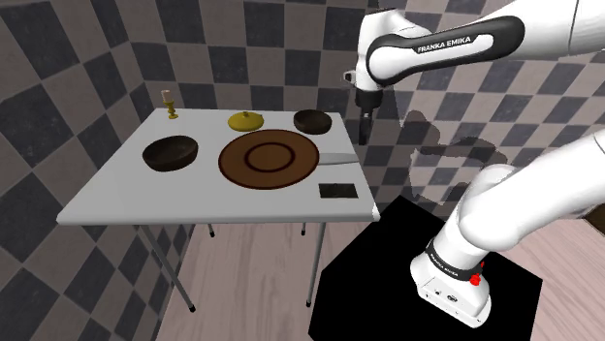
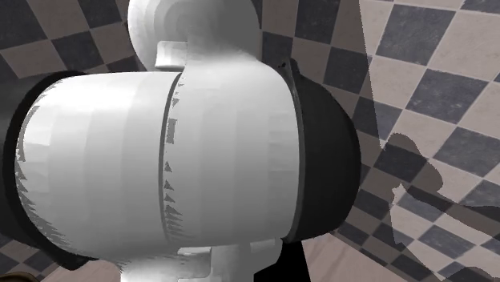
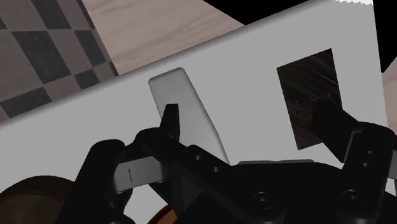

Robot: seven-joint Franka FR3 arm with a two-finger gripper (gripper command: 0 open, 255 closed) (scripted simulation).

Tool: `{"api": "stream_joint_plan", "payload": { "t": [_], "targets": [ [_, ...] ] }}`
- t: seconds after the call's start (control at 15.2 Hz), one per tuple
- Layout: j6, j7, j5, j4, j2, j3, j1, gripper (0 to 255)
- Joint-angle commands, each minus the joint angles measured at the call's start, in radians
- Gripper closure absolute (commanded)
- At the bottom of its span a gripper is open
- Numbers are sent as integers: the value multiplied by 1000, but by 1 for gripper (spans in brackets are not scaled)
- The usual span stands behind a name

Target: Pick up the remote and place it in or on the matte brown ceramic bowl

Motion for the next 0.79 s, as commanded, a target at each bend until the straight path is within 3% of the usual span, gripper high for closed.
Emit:
{"api": "stream_joint_plan", "payload": {
  "t": [0.0, 0.59, 0.73],
  "targets": [
    [75, -68, 1, 2, 63, -24, 14, 0],
    [346, -371, 85, 88, 384, -87, 83, 0],
    [375, -374, 89, 75, 399, -87, 82, 0]
  ]
}}
